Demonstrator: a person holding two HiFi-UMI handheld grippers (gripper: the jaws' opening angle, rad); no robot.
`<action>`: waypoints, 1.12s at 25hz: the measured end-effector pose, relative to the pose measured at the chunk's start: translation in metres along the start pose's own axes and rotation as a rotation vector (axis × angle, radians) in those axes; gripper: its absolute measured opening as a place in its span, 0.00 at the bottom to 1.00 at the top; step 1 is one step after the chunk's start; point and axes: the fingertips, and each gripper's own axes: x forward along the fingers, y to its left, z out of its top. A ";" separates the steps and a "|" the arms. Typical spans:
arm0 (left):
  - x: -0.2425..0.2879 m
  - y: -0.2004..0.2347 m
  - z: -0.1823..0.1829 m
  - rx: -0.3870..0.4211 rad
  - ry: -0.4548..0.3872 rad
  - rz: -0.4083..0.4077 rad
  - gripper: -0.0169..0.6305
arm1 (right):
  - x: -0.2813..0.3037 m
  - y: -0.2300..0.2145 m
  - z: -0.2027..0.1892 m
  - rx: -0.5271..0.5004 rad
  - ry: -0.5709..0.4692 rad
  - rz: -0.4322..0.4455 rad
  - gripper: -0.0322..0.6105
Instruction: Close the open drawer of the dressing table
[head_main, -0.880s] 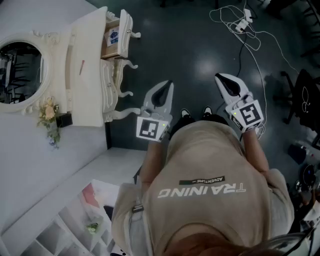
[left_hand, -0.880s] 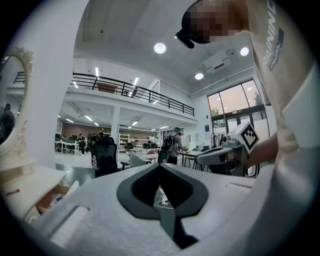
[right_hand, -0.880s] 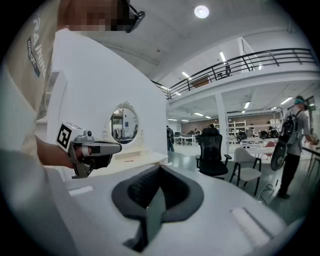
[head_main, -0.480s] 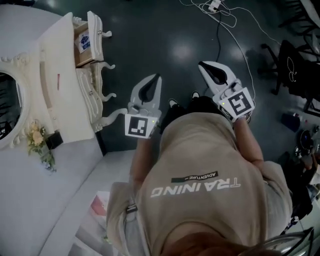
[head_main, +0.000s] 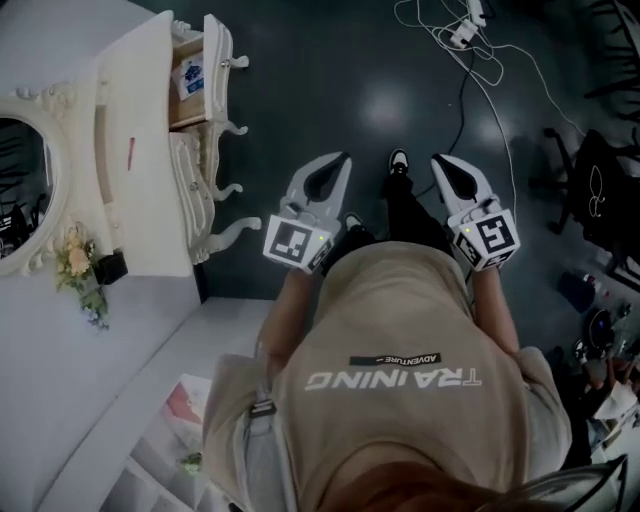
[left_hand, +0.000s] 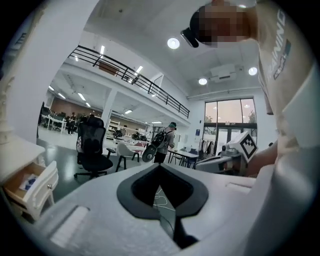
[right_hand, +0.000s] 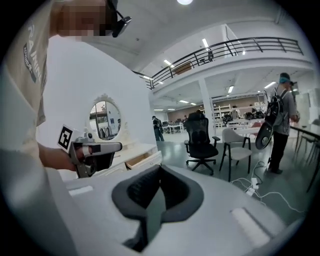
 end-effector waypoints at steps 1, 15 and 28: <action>0.010 0.004 0.003 0.020 0.005 0.011 0.03 | 0.009 -0.012 -0.001 0.024 -0.006 0.013 0.05; 0.202 0.079 0.069 0.030 -0.065 0.152 0.03 | 0.179 -0.155 0.100 -0.025 -0.086 0.315 0.05; 0.190 0.247 0.090 0.075 -0.101 0.279 0.03 | 0.337 -0.109 0.149 -0.100 0.019 0.430 0.05</action>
